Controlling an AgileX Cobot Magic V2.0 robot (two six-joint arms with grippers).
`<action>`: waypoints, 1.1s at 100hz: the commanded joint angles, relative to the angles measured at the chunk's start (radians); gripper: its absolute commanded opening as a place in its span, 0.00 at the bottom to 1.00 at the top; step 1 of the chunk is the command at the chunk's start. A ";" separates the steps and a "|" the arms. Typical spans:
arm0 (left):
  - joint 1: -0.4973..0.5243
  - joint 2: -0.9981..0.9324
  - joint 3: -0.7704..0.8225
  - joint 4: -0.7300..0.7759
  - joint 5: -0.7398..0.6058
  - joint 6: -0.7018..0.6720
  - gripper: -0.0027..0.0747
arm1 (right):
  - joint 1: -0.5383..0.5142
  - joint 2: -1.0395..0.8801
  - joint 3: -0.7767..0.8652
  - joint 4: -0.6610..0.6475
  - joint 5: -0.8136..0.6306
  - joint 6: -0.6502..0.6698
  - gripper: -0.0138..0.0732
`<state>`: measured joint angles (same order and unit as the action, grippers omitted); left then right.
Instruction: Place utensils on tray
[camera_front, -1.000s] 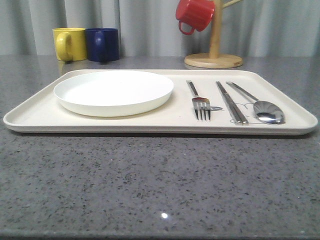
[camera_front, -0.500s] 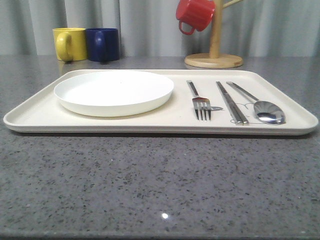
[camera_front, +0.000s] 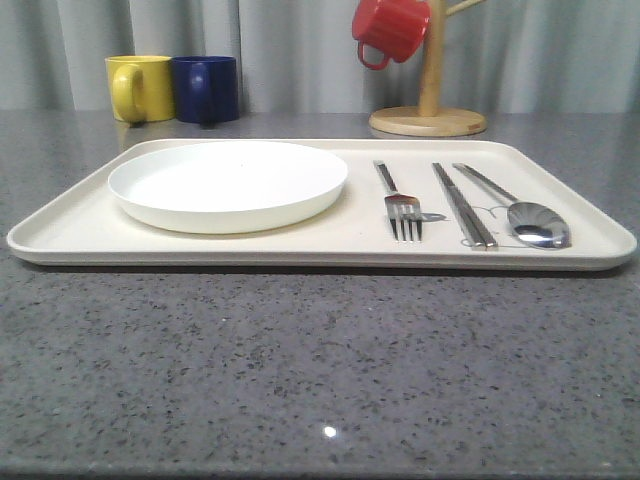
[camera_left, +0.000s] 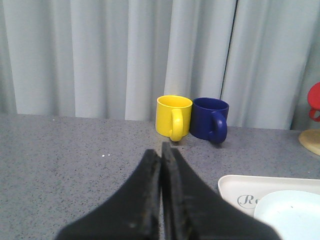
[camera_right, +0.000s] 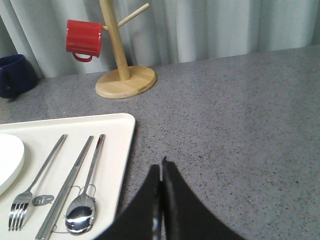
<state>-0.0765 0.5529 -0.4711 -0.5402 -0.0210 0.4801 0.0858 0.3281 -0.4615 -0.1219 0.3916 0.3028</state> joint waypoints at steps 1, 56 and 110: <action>-0.010 0.005 -0.027 -0.007 -0.071 -0.001 0.01 | -0.005 0.008 -0.026 -0.021 -0.087 -0.008 0.08; -0.010 0.005 -0.027 -0.007 -0.071 -0.001 0.01 | -0.142 -0.188 0.203 0.205 -0.262 -0.243 0.08; -0.010 0.005 -0.027 -0.007 -0.071 -0.001 0.01 | -0.140 -0.360 0.471 0.178 -0.479 -0.242 0.08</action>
<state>-0.0765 0.5529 -0.4711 -0.5402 -0.0210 0.4801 -0.0499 -0.0100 0.0258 0.0682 0.0283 0.0701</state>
